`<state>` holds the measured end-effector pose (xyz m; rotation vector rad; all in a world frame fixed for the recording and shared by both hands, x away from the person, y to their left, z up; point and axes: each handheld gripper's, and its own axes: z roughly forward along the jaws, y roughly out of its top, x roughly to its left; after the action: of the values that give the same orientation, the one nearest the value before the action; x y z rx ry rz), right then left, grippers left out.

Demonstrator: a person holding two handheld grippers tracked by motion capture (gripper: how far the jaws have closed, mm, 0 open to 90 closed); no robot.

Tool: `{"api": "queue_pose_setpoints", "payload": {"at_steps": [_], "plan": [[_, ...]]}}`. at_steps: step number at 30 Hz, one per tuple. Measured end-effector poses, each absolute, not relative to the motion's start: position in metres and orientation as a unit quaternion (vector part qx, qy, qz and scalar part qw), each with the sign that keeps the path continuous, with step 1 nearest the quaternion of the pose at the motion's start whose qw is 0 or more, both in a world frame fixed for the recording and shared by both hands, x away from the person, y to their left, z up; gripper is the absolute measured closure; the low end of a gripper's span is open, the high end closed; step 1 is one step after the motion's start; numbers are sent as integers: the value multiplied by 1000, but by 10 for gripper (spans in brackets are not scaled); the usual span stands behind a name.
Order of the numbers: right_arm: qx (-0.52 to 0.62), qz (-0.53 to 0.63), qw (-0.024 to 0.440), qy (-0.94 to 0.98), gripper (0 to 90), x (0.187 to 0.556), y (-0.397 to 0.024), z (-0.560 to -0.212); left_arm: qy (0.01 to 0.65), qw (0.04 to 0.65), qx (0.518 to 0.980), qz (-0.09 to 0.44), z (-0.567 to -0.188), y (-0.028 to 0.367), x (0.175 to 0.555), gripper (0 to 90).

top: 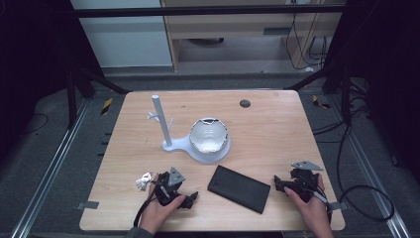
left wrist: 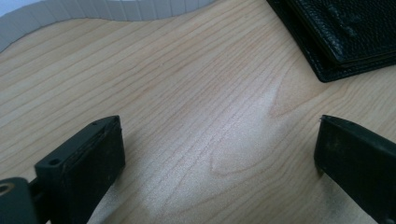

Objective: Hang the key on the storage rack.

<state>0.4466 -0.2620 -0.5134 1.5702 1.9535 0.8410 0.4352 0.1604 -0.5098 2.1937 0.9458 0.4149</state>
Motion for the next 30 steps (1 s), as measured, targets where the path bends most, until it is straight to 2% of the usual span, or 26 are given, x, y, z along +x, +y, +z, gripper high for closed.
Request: {"api": "queue_pose_setpoints", "payload": {"at_steps": [8, 12, 14, 20, 24, 27, 30], "plan": [[575, 309, 246, 716, 4, 447, -262, -513, 355, 355, 851, 151, -510, 160, 436, 0], [575, 308, 246, 716, 4, 447, -262, -513, 362, 378, 842, 127, -508, 168, 438, 11], [575, 308, 247, 717, 4, 447, -262, -513, 367, 393, 832, 133, -504, 174, 439, 43], [575, 309, 245, 717, 4, 448, -262, -513, 373, 413, 814, 165, -477, 192, 449, 44], [573, 309, 244, 719, 4, 448, -262, -513, 373, 386, 823, 184, -454, 196, 455, 68], [573, 310, 244, 718, 6, 448, -262, -513, 378, 357, 836, 176, -436, 198, 458, 68], [570, 311, 243, 720, 7, 447, -263, -513, 386, 303, 849, 196, -420, 203, 463, 68]]}}
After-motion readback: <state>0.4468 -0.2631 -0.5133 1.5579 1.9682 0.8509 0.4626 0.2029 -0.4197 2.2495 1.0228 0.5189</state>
